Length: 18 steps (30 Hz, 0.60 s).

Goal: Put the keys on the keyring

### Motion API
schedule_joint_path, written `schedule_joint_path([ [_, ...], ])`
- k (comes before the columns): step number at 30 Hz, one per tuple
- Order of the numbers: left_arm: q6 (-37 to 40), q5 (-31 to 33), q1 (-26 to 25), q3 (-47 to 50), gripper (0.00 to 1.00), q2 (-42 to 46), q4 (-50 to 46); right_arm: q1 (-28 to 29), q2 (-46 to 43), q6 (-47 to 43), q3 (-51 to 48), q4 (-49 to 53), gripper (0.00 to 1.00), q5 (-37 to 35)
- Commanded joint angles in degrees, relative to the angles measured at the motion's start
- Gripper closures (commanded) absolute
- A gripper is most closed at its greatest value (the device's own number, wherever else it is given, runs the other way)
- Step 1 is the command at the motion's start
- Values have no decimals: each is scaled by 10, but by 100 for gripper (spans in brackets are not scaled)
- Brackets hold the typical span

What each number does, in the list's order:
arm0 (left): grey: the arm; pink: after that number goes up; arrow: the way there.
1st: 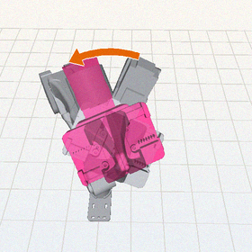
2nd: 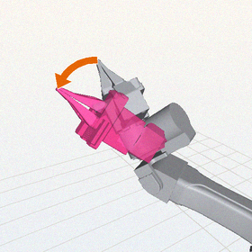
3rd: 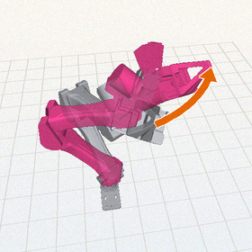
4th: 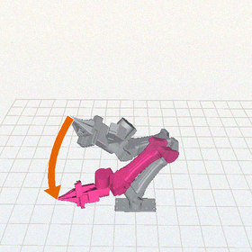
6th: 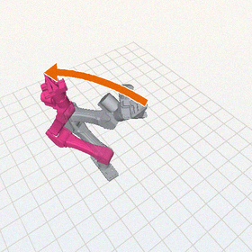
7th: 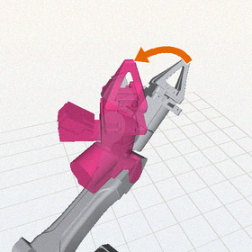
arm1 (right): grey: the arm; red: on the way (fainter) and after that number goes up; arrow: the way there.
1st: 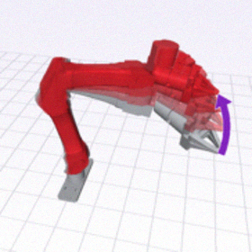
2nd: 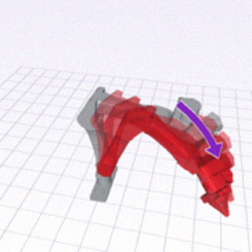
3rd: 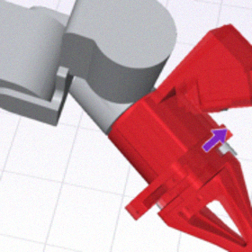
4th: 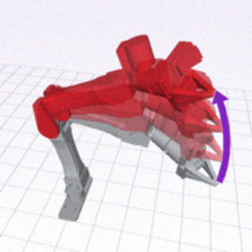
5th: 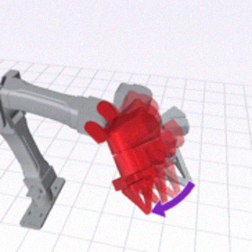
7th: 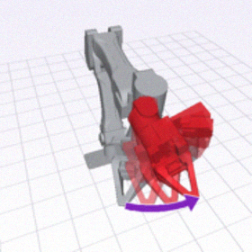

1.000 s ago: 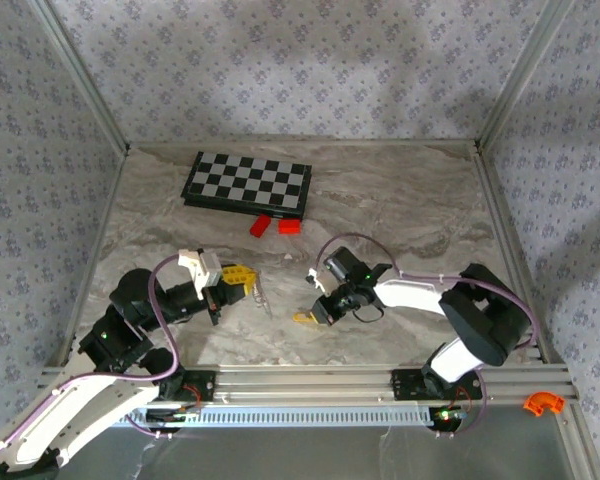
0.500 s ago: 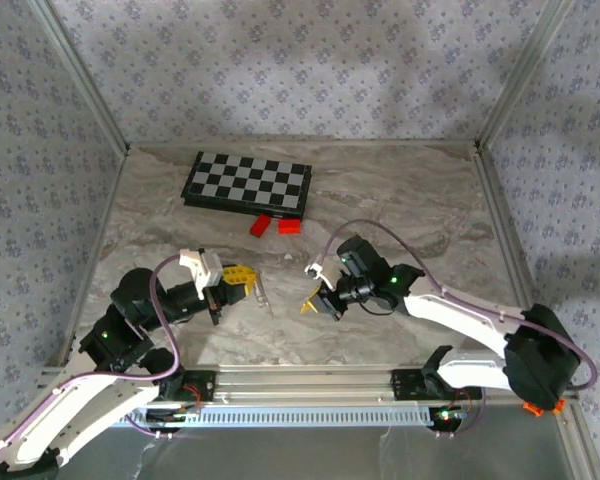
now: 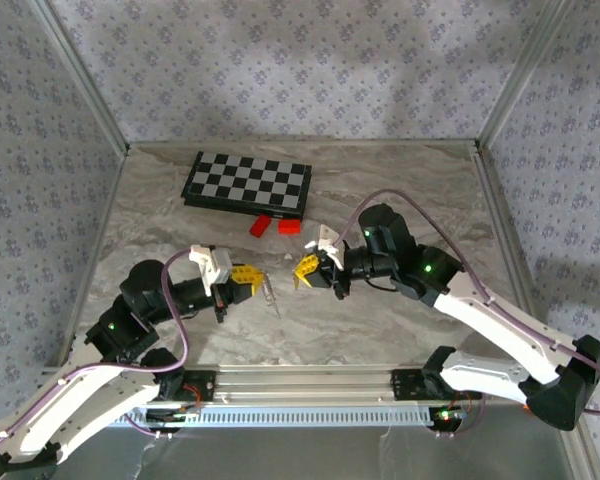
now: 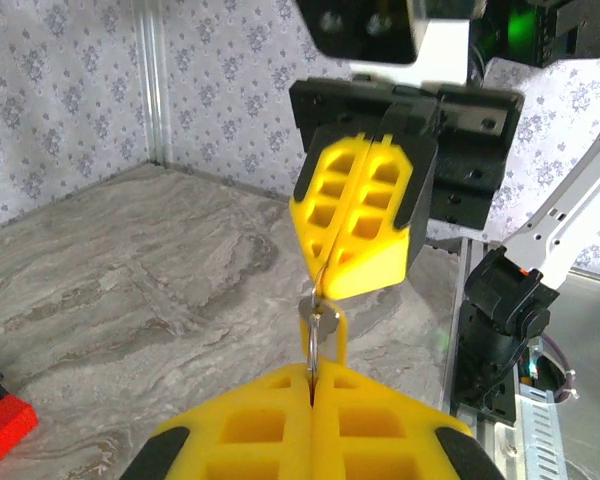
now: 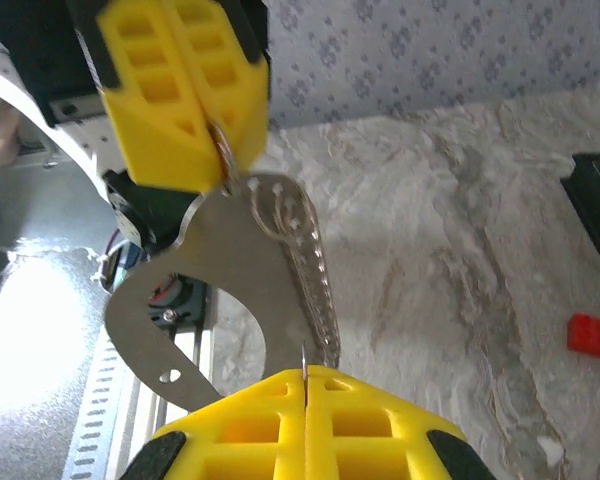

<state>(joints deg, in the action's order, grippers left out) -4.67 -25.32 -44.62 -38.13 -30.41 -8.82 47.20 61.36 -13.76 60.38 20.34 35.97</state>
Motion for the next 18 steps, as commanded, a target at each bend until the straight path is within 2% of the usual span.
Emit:
schedule_joint_path([
  [1, 11, -22, 2, -27, 100, -2, 35, 7, 6, -20, 40, 33, 100, 32],
  [18, 7, -44, 2, -31, 100, -36, 73, 20, 43, 6, 117, 69, 100, 28],
])
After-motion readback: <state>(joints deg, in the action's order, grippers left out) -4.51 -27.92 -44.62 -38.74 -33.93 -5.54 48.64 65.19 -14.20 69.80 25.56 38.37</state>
